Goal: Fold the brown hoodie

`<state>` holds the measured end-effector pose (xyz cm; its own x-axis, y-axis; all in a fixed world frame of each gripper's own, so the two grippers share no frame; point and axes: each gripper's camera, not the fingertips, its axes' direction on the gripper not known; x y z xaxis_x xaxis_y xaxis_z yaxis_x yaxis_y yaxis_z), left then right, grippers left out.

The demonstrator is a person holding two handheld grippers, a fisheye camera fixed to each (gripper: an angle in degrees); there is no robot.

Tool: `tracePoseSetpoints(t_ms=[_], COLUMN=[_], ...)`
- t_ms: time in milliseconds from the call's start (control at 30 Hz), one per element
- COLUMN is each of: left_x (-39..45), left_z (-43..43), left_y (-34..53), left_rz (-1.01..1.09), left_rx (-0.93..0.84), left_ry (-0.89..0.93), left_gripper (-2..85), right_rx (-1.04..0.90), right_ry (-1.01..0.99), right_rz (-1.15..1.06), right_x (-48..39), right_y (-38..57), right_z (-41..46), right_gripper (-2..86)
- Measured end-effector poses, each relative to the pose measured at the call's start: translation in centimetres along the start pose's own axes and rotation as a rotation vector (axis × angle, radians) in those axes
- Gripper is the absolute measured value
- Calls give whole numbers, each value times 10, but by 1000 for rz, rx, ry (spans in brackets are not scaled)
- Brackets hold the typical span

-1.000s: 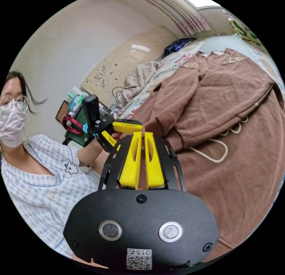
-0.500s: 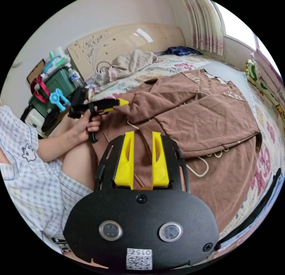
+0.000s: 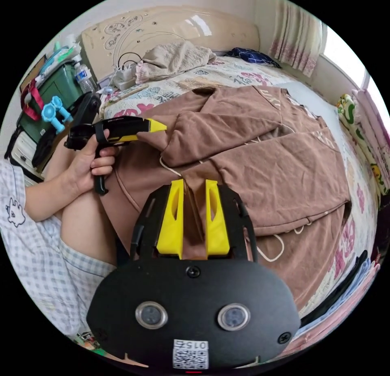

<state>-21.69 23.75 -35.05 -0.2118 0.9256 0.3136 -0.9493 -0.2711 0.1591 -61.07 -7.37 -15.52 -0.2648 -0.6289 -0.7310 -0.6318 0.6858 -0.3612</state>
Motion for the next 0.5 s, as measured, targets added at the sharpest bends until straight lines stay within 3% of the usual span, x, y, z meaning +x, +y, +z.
tracePoseSetpoints(t_ms=[67, 200, 333, 500], left_x=[0, 5, 12, 25], left_z=[3, 5, 11, 18], left_y=[-6, -11, -16, -17], left_rz=[-12, -15, -21, -17], left_rx=[-18, -20, -25, -17], left_ry=[9, 5, 5, -3], left_gripper=[3, 3, 3, 2], right_rx=[19, 46, 49, 36], right_ry=[-99, -79, -57, 73], right_rz=[91, 135, 66, 13], right_x=[27, 35, -8, -60], right_y=[2, 4, -16, -46], right_z=[3, 10, 36, 90], right_gripper=[27, 20, 83, 91])
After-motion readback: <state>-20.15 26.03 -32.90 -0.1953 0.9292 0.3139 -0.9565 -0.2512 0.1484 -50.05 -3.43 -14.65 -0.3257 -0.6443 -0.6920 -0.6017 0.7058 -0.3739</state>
